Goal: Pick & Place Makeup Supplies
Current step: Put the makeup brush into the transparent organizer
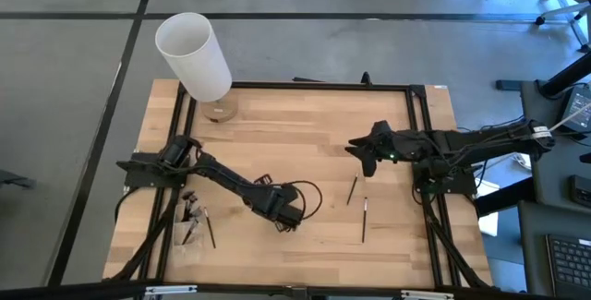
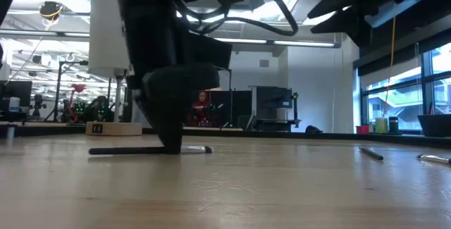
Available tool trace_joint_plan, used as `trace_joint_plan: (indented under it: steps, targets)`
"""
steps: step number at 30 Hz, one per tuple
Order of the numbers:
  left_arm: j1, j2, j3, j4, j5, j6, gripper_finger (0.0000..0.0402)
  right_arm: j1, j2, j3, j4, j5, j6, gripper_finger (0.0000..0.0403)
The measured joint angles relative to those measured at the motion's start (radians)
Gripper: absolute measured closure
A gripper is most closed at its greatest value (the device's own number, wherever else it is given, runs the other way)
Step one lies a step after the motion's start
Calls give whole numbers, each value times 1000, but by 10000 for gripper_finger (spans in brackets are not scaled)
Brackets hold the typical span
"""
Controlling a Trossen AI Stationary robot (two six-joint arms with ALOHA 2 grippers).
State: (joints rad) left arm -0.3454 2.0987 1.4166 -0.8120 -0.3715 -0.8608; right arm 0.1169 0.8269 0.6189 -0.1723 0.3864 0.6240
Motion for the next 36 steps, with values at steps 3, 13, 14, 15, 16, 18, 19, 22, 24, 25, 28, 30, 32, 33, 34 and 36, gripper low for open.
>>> trace_joint_plan:
  steps: [3,13,14,15,16,18,19,22,24,25,28,30,32,33,34,36]
  targets:
    - [38,0,0,10,9,103,374,3,0,1,-4,71,-4,240]
    - [239,0,-2,205,120,424,374,-62,4,1,-88,224,-35,240]
    - [250,0,-2,222,132,444,373,-71,8,1,-88,224,-46,240]
    - [260,1,-2,236,140,463,373,-80,13,2,-90,225,-56,240]
    - [268,1,-2,249,147,480,372,-86,20,2,-95,225,-63,240]
    - [284,1,-2,274,166,510,372,-101,39,0,-97,225,-77,240]
    - [290,1,-2,282,182,517,373,-110,52,0,-97,224,-83,240]
    - [294,2,-2,312,209,535,375,-143,89,0,-97,224,-87,240]
    - [293,4,-2,332,209,549,375,-168,109,0,-93,224,-89,240]
    - [293,4,-2,333,212,550,375,-180,118,0,-94,223,-89,240]
    - [293,4,-2,332,214,548,374,-209,141,-1,-89,187,-82,240]
    - [290,4,-1,327,209,538,375,-222,149,-1,-72,142,-77,240]
    - [282,3,1,302,196,514,376,-226,149,-1,-52,98,-77,240]
    - [275,-3,1,280,182,495,376,-226,149,-1,-41,81,-77,240]
    - [265,-8,0,242,157,471,376,-226,149,-1,-28,65,-78,240]
    - [241,-22,-2,174,95,425,375,-224,149,-1,-5,35,-81,240]
